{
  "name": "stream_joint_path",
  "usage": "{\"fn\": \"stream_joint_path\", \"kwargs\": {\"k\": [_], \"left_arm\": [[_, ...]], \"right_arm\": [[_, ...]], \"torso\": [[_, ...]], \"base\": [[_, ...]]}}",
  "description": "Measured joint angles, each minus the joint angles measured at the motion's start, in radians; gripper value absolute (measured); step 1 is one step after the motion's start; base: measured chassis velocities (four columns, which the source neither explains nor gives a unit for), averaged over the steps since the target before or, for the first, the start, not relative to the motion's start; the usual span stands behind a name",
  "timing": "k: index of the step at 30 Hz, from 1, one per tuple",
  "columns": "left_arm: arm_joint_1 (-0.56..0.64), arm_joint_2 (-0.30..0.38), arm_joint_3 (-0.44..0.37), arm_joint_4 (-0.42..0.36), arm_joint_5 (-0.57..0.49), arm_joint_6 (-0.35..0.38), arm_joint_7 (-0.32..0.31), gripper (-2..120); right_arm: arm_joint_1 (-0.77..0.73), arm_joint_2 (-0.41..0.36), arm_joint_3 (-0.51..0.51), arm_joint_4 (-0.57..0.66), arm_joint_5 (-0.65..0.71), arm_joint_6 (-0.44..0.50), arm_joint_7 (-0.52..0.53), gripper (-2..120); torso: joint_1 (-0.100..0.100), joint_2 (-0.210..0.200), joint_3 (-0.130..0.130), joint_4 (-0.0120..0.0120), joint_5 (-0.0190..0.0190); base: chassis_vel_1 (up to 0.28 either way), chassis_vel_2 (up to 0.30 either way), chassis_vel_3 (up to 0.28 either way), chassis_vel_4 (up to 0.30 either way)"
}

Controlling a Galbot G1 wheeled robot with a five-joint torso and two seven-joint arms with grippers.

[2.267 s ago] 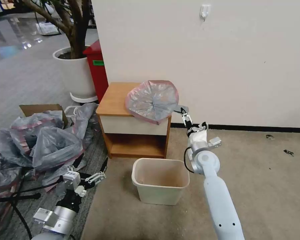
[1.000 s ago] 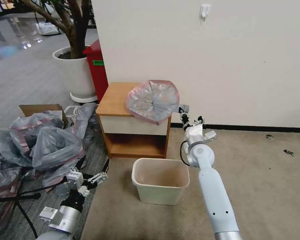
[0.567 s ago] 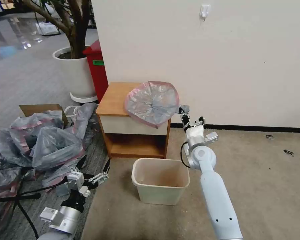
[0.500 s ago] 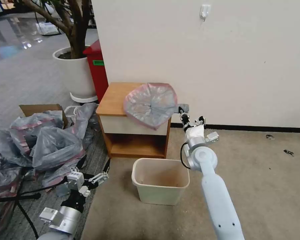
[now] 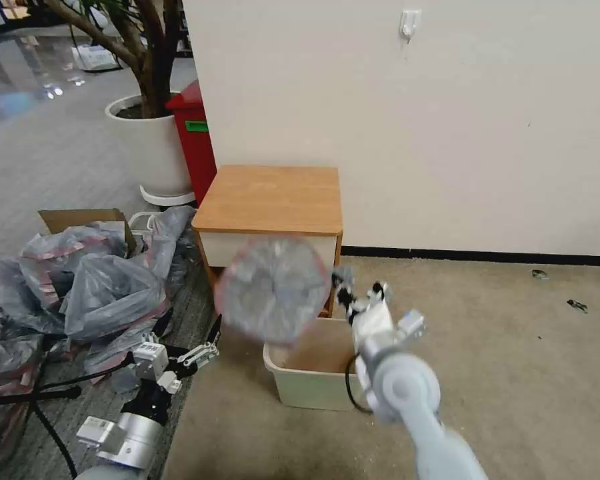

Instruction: Pick up the garbage bag from the table and place it over the trash can.

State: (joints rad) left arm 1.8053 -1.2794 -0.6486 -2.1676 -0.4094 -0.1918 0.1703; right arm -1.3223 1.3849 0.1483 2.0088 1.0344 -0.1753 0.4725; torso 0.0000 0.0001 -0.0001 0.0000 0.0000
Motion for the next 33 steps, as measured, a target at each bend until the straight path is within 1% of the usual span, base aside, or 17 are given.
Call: {"fn": "stream_joint_path", "kwargs": {"k": [1, 2, 8, 11, 16, 23, 30, 31, 32, 33], "left_arm": [[0.001, -0.001, 0.000, 0.000, 0.000, -0.001, 0.000, 100], [0.001, -0.004, 0.004, 0.004, 0.000, -0.004, 0.000, 100], [-0.007, -0.007, 0.013, 0.008, 0.000, -0.005, 0.001, 100], [-0.007, -0.005, 0.009, 0.008, -0.002, -0.005, 0.001, 100], [-0.012, 0.004, 0.003, 0.011, -0.008, -0.005, 0.001, 100], [-0.022, 0.007, 0.012, 0.011, -0.009, -0.003, 0.001, 100], [-0.025, 0.018, 0.013, 0.016, -0.016, -0.003, 0.000, 100], [-0.026, 0.019, 0.013, 0.017, -0.017, -0.003, 0.000, 100], [-0.027, 0.019, 0.015, 0.018, -0.017, -0.003, 0.000, 100], [-0.027, 0.019, 0.015, 0.018, -0.017, -0.003, 0.000, 100]], "right_arm": [[-0.012, -0.004, -0.002, -0.009, -0.013, 0.000, 0.000, 0], [-0.041, -0.008, -0.004, -0.046, -0.055, 0.014, -0.002, 0], [-0.043, 0.000, 0.000, -0.066, -0.085, 0.010, -0.003, 0], [-0.045, -0.006, 0.001, -0.072, -0.120, -0.003, 0.001, 0], [-0.059, -0.013, 0.002, -0.068, -0.152, -0.018, 0.012, 0], [-0.079, -0.012, -0.002, -0.044, -0.162, -0.041, 0.037, 0], [-0.102, 0.002, -0.007, -0.016, -0.176, -0.059, 0.071, 0], [-0.103, 0.004, -0.007, -0.012, -0.177, -0.063, 0.074, 0], [-0.103, 0.007, -0.007, -0.010, -0.180, -0.070, 0.081, 6], [-0.103, 0.007, -0.007, -0.010, -0.180, -0.070, 0.081, 6]], "torso": [[0.000, 0.000, 0.000, 0.0000, 0.0000], [0.000, 0.000, 0.000, -0.0001, 0.0002], [0.000, 0.000, 0.000, 0.0000, 0.0000], [0.000, 0.000, 0.000, 0.0000, 0.0001], [0.000, 0.000, 0.000, 0.0000, 0.0000], [0.000, 0.000, 0.000, 0.0000, 0.0000], [0.000, 0.000, 0.000, 0.0000, 0.0000], [0.000, 0.000, 0.000, 0.0000, 0.0000], [0.000, 0.000, 0.000, 0.0000, 0.0000], [0.000, 0.000, 0.000, 0.0000, 0.0000]], "base": [[0.000, 0.000, 0.000, 0.000], [0.000, 0.000, 0.000, 0.000], [0.000, 0.000, 0.000, 0.000], [0.000, 0.000, 0.000, 0.000], [0.000, 0.000, 0.000, 0.000], [0.000, 0.000, 0.000, 0.000], [0.000, 0.000, 0.000, 0.000], [0.000, 0.000, 0.000, 0.000], [0.000, 0.000, 0.000, 0.000], [0.000, 0.000, 0.000, 0.000]]}}
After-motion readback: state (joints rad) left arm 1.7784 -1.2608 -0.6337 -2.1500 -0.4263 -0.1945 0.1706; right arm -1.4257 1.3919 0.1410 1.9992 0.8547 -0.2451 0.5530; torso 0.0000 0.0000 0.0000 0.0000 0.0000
